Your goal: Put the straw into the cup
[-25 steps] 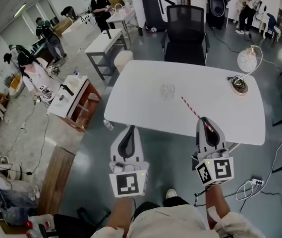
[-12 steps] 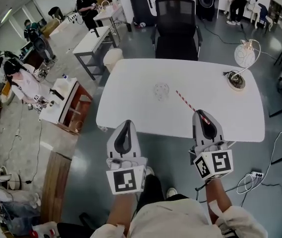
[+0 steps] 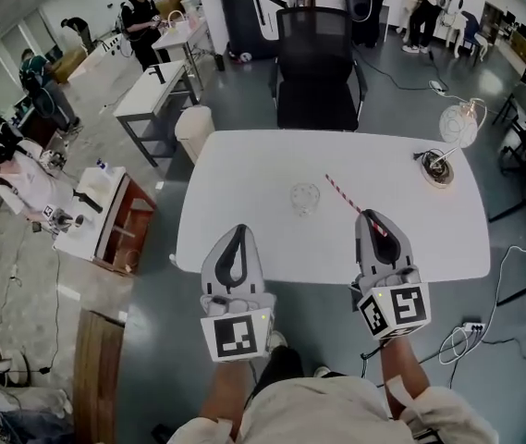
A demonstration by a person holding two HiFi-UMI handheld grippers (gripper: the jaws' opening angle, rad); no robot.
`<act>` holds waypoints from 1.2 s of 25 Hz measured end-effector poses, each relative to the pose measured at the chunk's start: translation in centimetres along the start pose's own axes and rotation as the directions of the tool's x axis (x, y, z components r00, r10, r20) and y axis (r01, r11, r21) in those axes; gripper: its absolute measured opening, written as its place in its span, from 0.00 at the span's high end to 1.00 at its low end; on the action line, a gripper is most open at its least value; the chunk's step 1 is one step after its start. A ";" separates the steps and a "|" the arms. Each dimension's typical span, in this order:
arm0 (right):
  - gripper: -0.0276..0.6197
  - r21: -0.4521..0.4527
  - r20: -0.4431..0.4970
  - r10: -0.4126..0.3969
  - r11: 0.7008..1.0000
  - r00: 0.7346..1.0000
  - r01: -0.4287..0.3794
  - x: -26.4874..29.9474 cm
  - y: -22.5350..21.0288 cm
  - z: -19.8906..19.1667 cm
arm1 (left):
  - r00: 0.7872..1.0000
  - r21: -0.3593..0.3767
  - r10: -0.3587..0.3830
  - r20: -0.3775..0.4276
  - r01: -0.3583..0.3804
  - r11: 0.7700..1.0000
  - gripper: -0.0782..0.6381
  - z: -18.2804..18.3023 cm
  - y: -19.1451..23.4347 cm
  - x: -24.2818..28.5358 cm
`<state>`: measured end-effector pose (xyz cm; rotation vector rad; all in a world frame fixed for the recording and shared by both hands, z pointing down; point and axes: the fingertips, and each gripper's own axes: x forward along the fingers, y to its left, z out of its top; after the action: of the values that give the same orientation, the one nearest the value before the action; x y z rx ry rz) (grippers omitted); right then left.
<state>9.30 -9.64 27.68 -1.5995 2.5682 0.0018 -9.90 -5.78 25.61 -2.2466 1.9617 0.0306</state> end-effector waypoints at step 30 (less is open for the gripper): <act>0.92 0.012 -0.170 -0.130 0.991 0.977 0.134 12.7 -1.8 -8.8 | 0.985 -0.105 -0.146 -0.093 0.136 0.985 0.89 -9.7 5.4 13.6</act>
<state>4.52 -22.33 35.26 -1.8319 2.5650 -0.1820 -14.15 -21.08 33.04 -2.4914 1.8816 -0.0033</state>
